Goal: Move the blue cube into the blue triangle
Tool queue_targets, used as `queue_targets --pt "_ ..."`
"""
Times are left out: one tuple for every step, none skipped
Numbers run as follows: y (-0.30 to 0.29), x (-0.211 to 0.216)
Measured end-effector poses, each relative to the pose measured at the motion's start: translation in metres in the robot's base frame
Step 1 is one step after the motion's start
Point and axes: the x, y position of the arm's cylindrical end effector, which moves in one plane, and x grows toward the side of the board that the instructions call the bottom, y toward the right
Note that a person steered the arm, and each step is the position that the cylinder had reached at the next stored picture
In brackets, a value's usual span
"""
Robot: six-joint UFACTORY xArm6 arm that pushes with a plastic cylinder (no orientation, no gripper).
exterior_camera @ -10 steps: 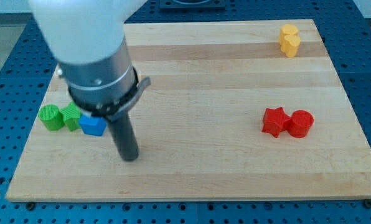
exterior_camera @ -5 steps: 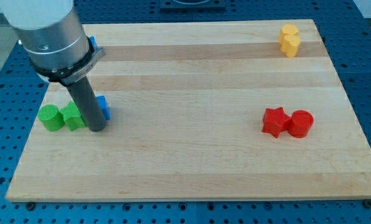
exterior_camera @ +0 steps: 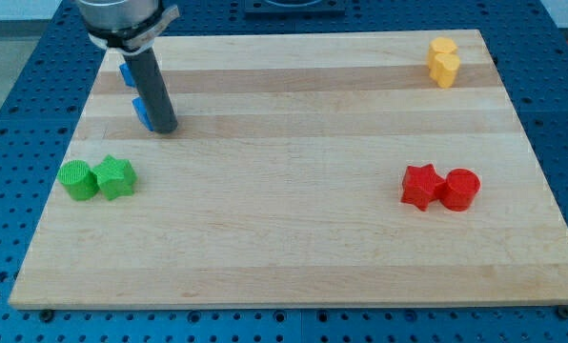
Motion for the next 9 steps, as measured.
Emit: queue_targets --pt "0.0 0.01" --pt "-0.006 0.03" --pt "-0.022 0.025" --pt "-0.022 -0.01" --pt "-0.022 -0.026" --pt "-0.022 -0.033" --pt "-0.022 -0.037" --pt "-0.022 -0.037" --pt "-0.022 -0.039"
